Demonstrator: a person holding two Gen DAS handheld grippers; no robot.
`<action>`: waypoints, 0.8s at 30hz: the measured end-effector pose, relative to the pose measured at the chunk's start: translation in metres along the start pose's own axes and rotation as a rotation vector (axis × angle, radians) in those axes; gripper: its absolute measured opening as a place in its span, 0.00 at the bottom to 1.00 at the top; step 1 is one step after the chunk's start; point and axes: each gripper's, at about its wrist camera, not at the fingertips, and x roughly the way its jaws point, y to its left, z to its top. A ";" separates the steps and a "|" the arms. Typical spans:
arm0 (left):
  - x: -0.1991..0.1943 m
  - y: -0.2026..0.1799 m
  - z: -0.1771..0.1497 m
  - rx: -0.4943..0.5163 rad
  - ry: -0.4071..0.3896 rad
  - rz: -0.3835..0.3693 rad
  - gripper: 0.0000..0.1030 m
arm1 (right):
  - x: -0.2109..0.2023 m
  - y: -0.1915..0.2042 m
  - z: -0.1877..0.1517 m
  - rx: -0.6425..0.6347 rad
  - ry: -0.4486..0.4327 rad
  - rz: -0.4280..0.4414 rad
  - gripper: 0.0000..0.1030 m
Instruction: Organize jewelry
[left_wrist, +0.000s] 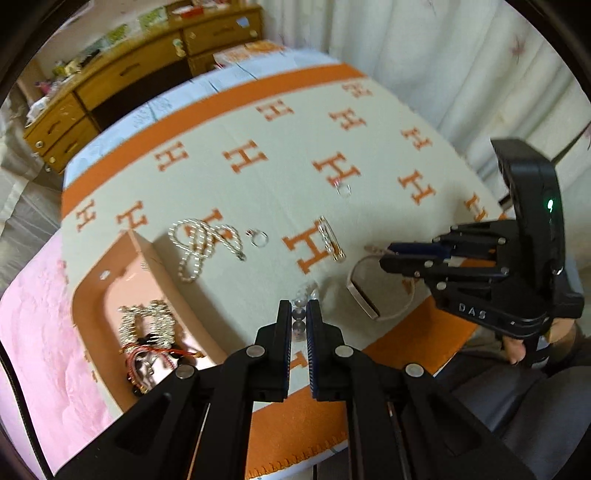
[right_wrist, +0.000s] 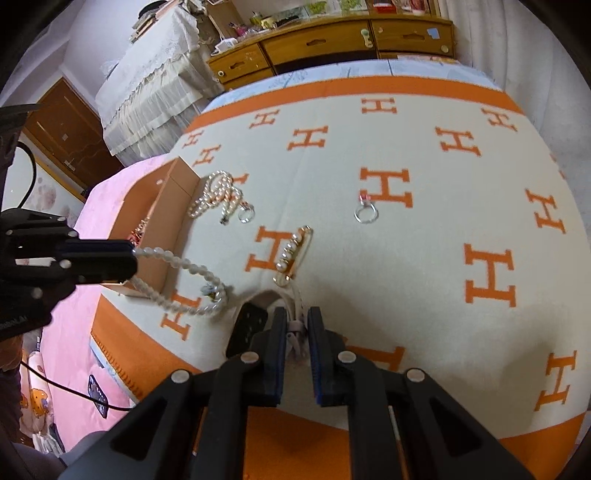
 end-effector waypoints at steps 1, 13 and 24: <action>-0.004 0.004 0.000 -0.015 -0.017 0.002 0.05 | -0.003 0.003 0.001 -0.009 -0.008 -0.004 0.11; -0.077 0.069 -0.031 -0.217 -0.210 0.097 0.05 | -0.034 0.055 0.028 -0.139 -0.102 -0.026 0.11; -0.053 0.132 -0.066 -0.377 -0.187 0.151 0.05 | -0.026 0.121 0.056 -0.246 -0.117 0.007 0.11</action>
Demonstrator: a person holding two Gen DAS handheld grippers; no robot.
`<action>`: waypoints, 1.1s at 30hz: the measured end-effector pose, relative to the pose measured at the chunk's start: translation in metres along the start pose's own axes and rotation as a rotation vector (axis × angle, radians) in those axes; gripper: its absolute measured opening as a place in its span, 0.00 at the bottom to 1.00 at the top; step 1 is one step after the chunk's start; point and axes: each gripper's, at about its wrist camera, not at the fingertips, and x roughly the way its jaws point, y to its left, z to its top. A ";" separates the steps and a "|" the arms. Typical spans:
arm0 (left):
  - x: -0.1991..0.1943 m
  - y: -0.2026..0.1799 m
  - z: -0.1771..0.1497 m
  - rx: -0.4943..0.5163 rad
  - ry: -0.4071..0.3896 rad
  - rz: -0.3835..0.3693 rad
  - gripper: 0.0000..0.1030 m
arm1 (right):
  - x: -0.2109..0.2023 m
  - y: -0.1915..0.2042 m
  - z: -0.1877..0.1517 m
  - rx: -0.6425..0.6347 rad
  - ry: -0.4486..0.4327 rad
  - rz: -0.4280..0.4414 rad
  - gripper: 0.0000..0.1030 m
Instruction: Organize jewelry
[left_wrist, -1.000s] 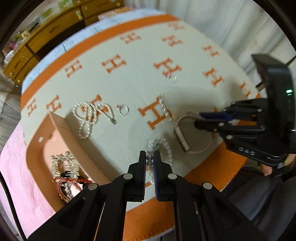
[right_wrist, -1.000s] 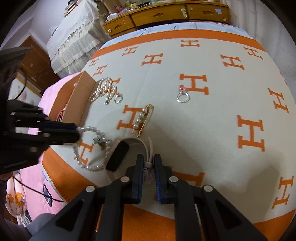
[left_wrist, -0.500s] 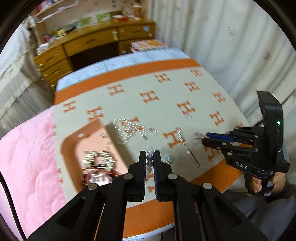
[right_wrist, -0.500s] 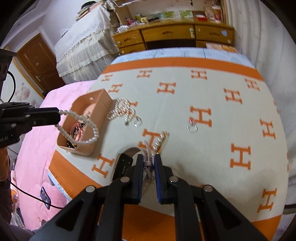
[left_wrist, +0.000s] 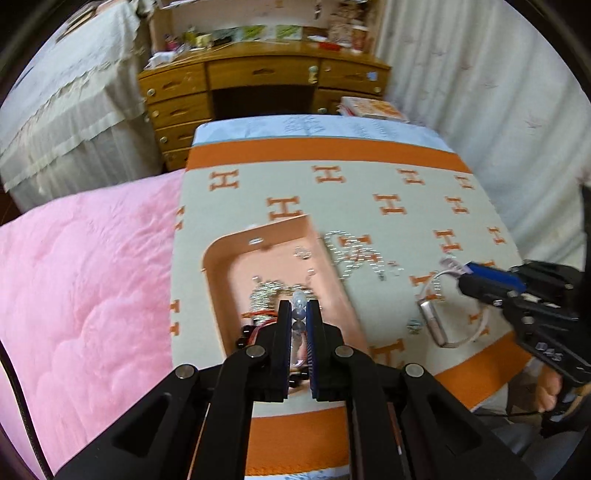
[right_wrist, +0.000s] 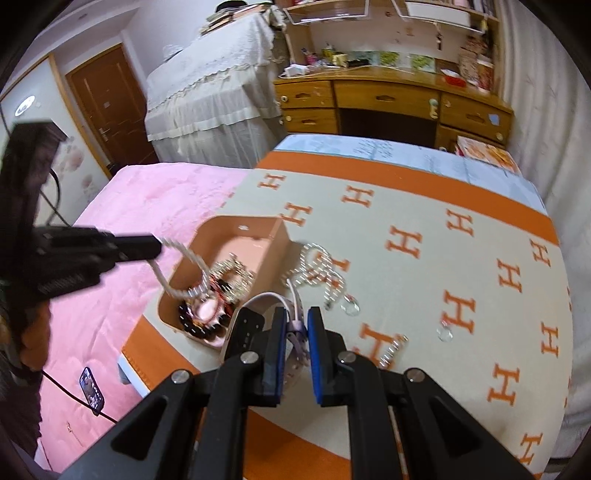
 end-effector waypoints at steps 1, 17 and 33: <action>0.003 0.004 0.000 -0.007 -0.001 0.013 0.05 | 0.002 0.006 0.005 -0.011 -0.002 0.003 0.11; 0.048 0.041 0.025 -0.063 -0.053 0.029 0.05 | 0.083 0.074 0.034 -0.103 0.119 0.074 0.11; 0.045 0.032 0.001 -0.078 -0.106 0.066 0.60 | 0.114 0.060 0.023 0.006 0.220 0.169 0.17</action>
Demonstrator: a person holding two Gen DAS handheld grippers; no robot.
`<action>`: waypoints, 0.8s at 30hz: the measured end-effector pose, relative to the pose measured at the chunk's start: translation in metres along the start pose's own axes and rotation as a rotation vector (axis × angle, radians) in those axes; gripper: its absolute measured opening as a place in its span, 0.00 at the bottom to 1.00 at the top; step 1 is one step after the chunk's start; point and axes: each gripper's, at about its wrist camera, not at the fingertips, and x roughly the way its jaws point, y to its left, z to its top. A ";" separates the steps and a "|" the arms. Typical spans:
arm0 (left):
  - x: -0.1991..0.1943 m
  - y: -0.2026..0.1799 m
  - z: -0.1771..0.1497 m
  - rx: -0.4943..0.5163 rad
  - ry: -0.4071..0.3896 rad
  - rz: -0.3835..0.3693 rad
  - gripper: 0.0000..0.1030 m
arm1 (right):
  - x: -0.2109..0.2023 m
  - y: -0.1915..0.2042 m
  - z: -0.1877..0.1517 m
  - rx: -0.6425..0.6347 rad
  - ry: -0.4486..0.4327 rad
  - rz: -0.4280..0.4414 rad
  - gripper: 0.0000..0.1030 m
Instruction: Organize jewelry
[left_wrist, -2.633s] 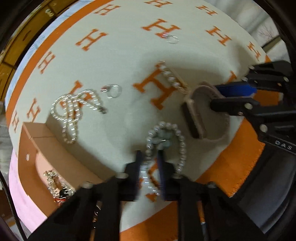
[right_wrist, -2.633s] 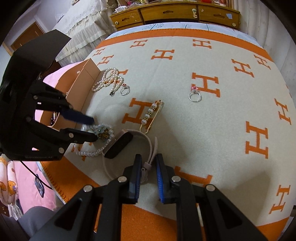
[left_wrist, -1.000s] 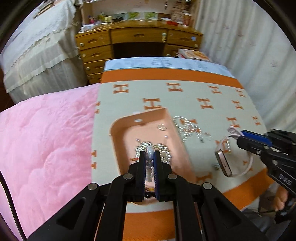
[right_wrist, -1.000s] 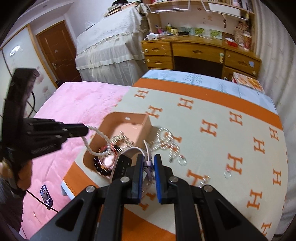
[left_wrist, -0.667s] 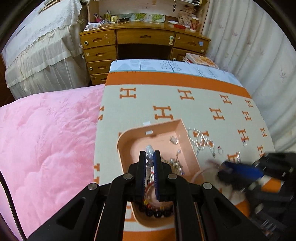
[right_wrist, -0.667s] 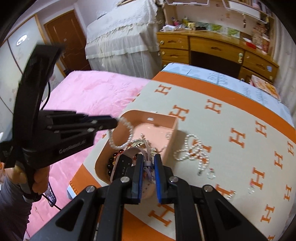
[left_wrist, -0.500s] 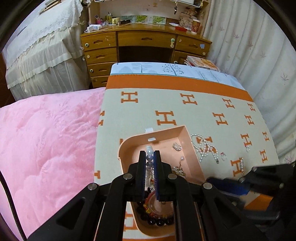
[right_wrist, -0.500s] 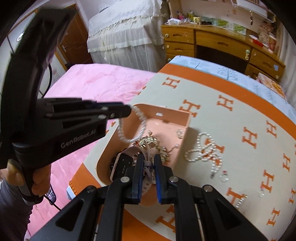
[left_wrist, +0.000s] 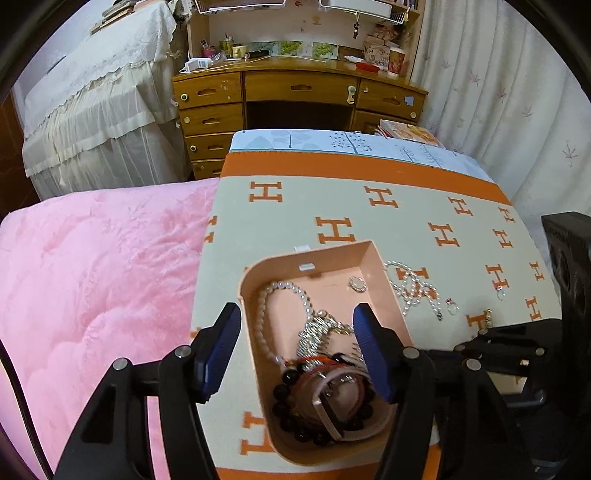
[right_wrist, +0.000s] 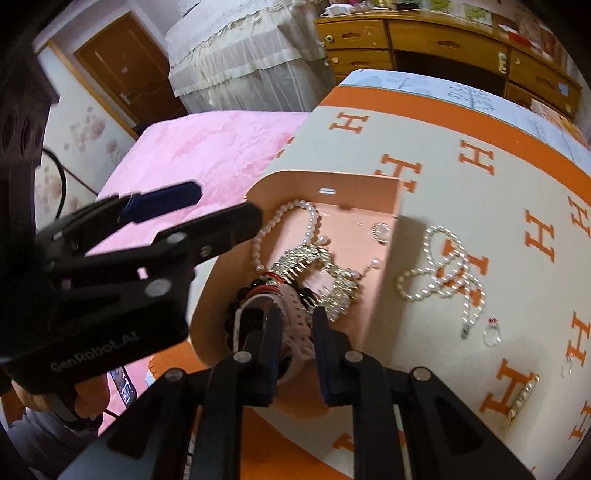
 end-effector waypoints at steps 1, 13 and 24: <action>-0.001 -0.002 -0.001 0.002 0.000 0.001 0.60 | -0.004 -0.002 -0.003 0.006 -0.008 -0.002 0.17; -0.021 -0.045 -0.027 0.059 -0.021 0.003 0.67 | -0.052 -0.035 -0.048 0.030 -0.100 -0.109 0.17; -0.016 -0.080 -0.032 0.113 0.011 -0.007 0.67 | -0.084 -0.079 -0.086 0.068 -0.152 -0.256 0.17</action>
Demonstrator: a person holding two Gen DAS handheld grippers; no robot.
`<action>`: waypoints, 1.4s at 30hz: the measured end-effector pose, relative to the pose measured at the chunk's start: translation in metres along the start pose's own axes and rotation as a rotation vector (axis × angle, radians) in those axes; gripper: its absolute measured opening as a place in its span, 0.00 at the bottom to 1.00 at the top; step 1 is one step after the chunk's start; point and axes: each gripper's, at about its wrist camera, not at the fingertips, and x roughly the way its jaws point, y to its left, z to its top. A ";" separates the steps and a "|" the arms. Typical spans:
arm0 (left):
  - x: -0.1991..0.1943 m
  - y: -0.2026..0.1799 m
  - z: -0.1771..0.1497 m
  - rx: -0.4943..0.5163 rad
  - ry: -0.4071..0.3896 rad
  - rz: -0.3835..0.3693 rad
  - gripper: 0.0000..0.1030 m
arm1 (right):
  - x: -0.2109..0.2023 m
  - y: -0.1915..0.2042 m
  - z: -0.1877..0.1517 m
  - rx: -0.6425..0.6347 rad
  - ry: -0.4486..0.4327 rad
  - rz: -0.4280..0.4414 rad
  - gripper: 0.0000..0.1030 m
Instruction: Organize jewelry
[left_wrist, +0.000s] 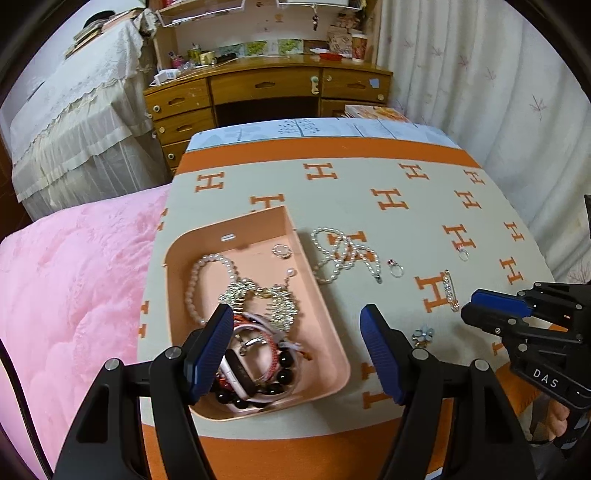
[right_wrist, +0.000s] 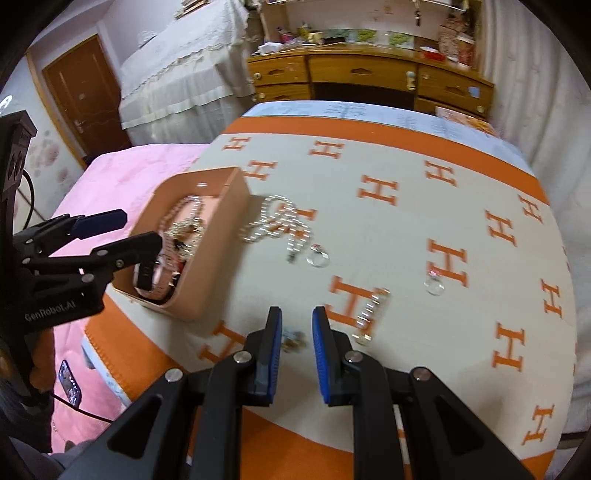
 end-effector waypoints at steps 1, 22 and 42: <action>0.000 -0.004 0.001 0.009 -0.001 0.001 0.67 | 0.000 -0.004 -0.002 0.007 0.003 -0.002 0.17; 0.083 -0.053 0.066 0.127 0.332 -0.135 0.28 | 0.014 -0.060 -0.023 0.140 0.043 0.084 0.17; 0.144 -0.041 0.082 -0.009 0.487 -0.078 0.14 | 0.018 -0.076 -0.023 0.205 0.049 0.125 0.17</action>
